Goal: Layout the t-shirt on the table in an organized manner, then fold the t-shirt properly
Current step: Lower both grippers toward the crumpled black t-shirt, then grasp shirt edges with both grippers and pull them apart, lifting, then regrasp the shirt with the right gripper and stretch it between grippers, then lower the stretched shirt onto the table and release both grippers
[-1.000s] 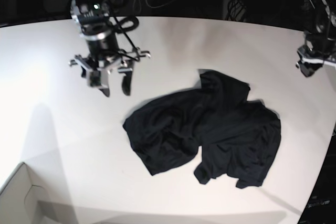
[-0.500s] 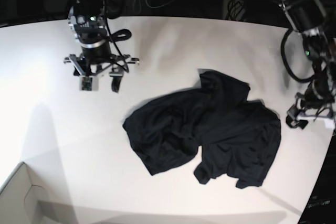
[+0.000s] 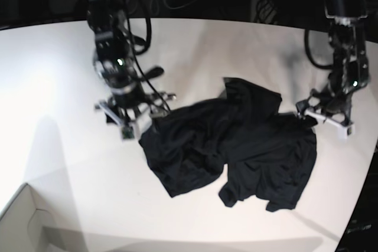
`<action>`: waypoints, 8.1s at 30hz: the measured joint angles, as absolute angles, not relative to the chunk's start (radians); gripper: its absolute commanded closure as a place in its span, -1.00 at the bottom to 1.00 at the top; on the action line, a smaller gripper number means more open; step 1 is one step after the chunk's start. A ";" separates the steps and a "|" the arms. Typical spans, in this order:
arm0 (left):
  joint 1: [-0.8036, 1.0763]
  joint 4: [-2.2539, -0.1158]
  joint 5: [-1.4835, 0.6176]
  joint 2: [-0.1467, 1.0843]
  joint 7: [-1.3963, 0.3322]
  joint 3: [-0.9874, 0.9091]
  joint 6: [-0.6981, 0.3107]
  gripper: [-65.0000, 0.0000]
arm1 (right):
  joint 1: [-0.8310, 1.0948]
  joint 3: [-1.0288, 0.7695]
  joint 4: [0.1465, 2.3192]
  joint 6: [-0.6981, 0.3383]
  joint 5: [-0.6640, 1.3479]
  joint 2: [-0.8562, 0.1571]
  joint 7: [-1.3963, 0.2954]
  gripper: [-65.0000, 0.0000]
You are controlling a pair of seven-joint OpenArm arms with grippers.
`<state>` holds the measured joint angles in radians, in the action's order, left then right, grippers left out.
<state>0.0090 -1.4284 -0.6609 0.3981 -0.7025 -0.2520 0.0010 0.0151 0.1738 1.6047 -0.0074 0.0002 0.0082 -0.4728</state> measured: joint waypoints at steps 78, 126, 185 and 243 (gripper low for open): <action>-0.127 -1.329 -0.427 0.038 -0.699 -0.147 0.008 -0.54 | 0.356 -0.408 1.871 -0.006 0.007 -0.030 -0.357 -0.02; 0.185 -1.592 -0.850 0.244 -0.881 -0.759 -0.007 1.00 | 0.057 0.132 1.561 -0.005 0.006 -0.009 -0.368 -0.29; 0.125 -1.588 -0.863 0.216 -0.886 -0.591 -0.004 0.99 | 0.455 -0.288 1.970 -0.023 0.007 -0.075 -0.083 1.00; -0.346 -1.217 -0.865 0.235 -0.689 -0.432 0.000 1.00 | 0.461 -0.333 1.751 -0.011 0.004 -0.030 -0.080 0.22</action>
